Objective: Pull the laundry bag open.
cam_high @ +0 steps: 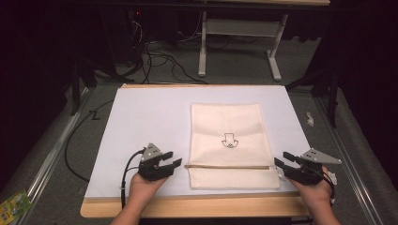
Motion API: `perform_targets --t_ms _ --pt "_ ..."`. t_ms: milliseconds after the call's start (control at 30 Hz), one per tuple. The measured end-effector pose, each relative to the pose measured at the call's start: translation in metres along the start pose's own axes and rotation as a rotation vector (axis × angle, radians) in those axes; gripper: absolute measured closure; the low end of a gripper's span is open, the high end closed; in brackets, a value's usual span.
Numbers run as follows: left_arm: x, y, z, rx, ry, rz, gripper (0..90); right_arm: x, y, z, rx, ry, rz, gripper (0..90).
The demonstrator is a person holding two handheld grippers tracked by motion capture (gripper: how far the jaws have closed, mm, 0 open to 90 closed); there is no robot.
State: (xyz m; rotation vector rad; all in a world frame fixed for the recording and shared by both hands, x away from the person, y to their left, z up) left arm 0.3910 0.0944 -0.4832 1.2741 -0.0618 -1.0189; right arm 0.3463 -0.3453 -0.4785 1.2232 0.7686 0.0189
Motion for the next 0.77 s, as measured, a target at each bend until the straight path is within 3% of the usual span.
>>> perform_targets --t_ms 33,67,133,167,200,300,400,567,767 --pt "-0.008 0.004 -0.010 0.012 0.043 0.021 45.2 -0.002 0.000 0.004 0.001 -0.028 0.009 38.4" --pt "-0.014 0.007 -0.016 0.017 0.064 0.032 39.8 -0.004 0.000 0.011 0.003 -0.065 0.017 31.6" --pt "-0.034 0.012 -0.033 0.043 0.144 0.078 31.7 -0.008 -0.002 0.021 0.023 -0.116 0.004 24.6" --pt "-0.051 0.015 -0.049 0.069 0.236 0.116 23.5 -0.013 -0.005 0.032 0.052 -0.150 0.010 18.8" --pt "-0.051 0.015 -0.049 0.069 0.236 0.116 20.2 -0.013 -0.005 0.032 0.052 -0.150 0.010 18.8" --pt "-0.061 0.012 -0.067 0.018 0.313 0.137 14.8 -0.015 -0.010 0.041 0.080 -0.171 0.012 15.5" --pt "-0.054 0.006 -0.073 -0.023 0.309 0.095 13.5 -0.011 -0.010 0.037 0.064 -0.164 -0.003 15.5" --pt "-0.043 0.000 -0.068 0.011 0.286 0.035 13.0 -0.007 -0.004 0.023 -0.003 -0.152 -0.012 15.6" --pt "-0.045 0.002 -0.069 -0.012 0.269 0.048 13.1 -0.007 -0.006 0.025 0.004 -0.148 -0.015 15.5"
Point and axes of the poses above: each handheld gripper's, and its own axes: x roughly forward along the jaws, y roughly out of its top, z roughly to its right, the point moved 6 cm from there along x, roughly forward along the jaws, and after that the axes turned 13 degrees about -x, right-handed, at the moved point
